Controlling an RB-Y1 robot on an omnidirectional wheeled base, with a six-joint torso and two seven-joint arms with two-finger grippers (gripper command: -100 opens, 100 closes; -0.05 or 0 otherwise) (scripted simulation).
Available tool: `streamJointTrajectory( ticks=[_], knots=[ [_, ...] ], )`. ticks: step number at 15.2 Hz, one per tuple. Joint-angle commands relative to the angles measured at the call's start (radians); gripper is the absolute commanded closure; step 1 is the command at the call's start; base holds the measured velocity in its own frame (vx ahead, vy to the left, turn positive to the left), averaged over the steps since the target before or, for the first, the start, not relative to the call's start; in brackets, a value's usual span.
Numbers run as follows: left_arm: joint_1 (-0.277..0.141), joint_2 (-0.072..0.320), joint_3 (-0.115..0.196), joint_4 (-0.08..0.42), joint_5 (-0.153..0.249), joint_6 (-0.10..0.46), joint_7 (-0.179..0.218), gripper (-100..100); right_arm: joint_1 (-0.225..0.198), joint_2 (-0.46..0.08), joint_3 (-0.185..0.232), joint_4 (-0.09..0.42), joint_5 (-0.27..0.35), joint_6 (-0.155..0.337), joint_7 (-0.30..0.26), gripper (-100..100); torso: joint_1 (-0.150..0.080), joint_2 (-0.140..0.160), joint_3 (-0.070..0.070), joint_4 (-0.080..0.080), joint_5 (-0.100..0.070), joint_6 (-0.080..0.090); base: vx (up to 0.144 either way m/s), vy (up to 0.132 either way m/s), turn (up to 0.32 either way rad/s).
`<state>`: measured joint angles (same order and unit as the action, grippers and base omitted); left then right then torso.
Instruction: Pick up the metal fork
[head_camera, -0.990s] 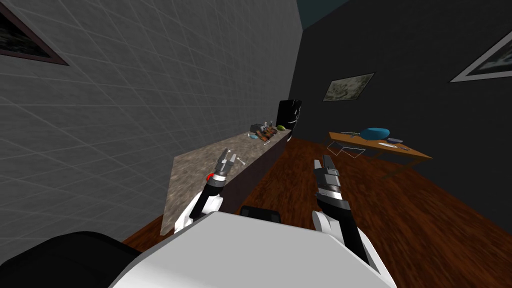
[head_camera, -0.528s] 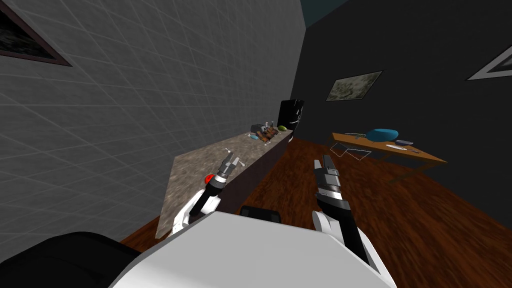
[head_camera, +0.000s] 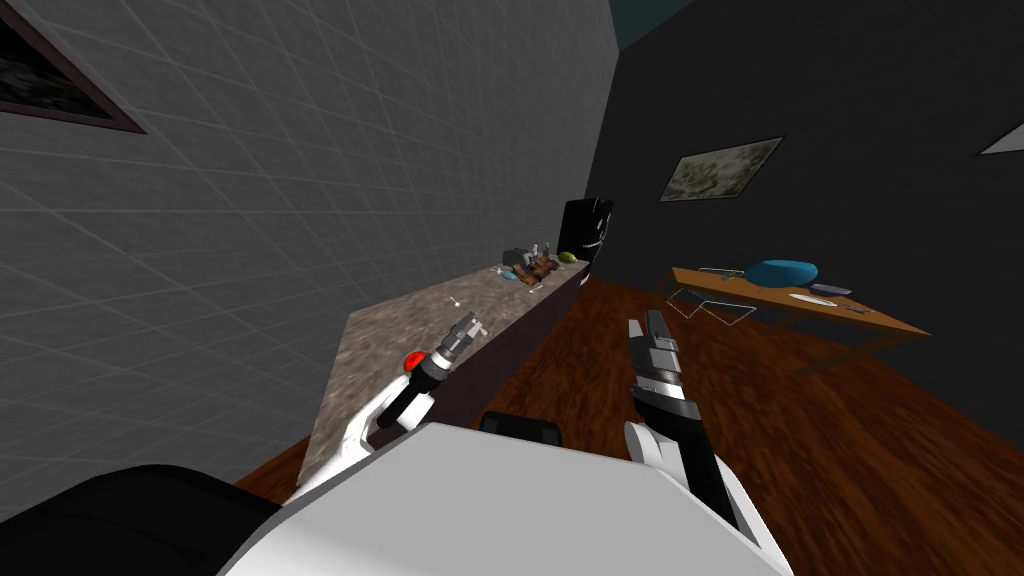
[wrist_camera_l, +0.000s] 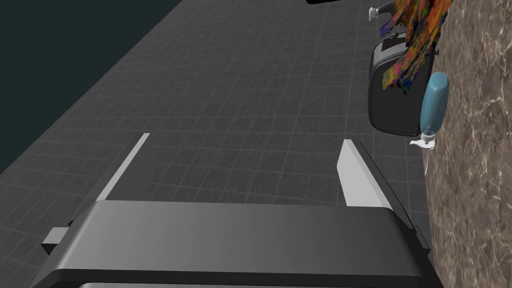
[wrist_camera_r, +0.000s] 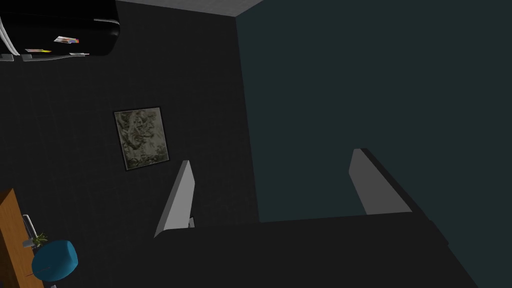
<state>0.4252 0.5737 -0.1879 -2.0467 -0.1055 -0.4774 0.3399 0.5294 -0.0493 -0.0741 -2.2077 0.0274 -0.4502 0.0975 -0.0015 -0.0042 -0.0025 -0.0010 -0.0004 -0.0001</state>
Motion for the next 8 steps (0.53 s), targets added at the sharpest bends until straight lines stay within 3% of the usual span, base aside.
streamJointTrajectory(
  ticks=[1, 3, 4, 6, 7, 8],
  knots=[
    [-0.012, 0.05, -0.013, 0.033, -0.027, -0.012, 0.038, -100, 0.0, 0.0, 0.0, 0.0, 0.0, 0.0, 0.0, 0, 0.0, 0.0, 0.0, 0.0, 0.0, 0.0, 0.043, -0.041, 0.068],
    [-0.012, 0.072, -0.013, 0.033, -0.027, -0.012, 0.038, -100, 0.0, 0.0, 0.0, 0.0, 0.0, 0.0, 0.0, 0, -0.001, 0.0, 0.0, 0.0, 0.0, 0.0, 0.053, -0.045, 0.05],
    [-0.026, 0.108, -0.027, 0.065, -0.053, -0.021, 0.07, -100, 0.0, 0.0, 0.0, 0.0, 0.0, 0.0, 0.0, 0, -0.001, 0.0, 0.0, 0.0, 0.0, 0.0, 0.063, -0.041, 0.057],
    [-0.026, 0.13, -0.027, 0.065, -0.053, -0.021, 0.07, -100, 0.0, 0.0, 0.0, 0.0, 0.0, 0.0, 0.0, 0, -0.001, -0.001, -0.001, 0.0, 0.0, 0.0, 0.064, -0.039, 0.041],
    [-0.04, 0.166, -0.042, 0.098, -0.079, -0.031, 0.104, -100, 0.0, 0.0, 0.0, 0.0, 0.0, 0.0, 0.0, 0, -0.001, -0.001, 0.0, 0.0, 0.0, 0.0, 0.073, -0.038, 0.059],
    [-0.04, 0.183, -0.042, 0.098, -0.079, -0.031, 0.104, -100, 0.0, 0.0, 0.0, 0.0, 0.0, 0.0, 0.0, 0, -0.001, -0.001, -0.001, 0.0, 0.0, 0.0, 0.072, -0.044, 0.064]
  ],
)
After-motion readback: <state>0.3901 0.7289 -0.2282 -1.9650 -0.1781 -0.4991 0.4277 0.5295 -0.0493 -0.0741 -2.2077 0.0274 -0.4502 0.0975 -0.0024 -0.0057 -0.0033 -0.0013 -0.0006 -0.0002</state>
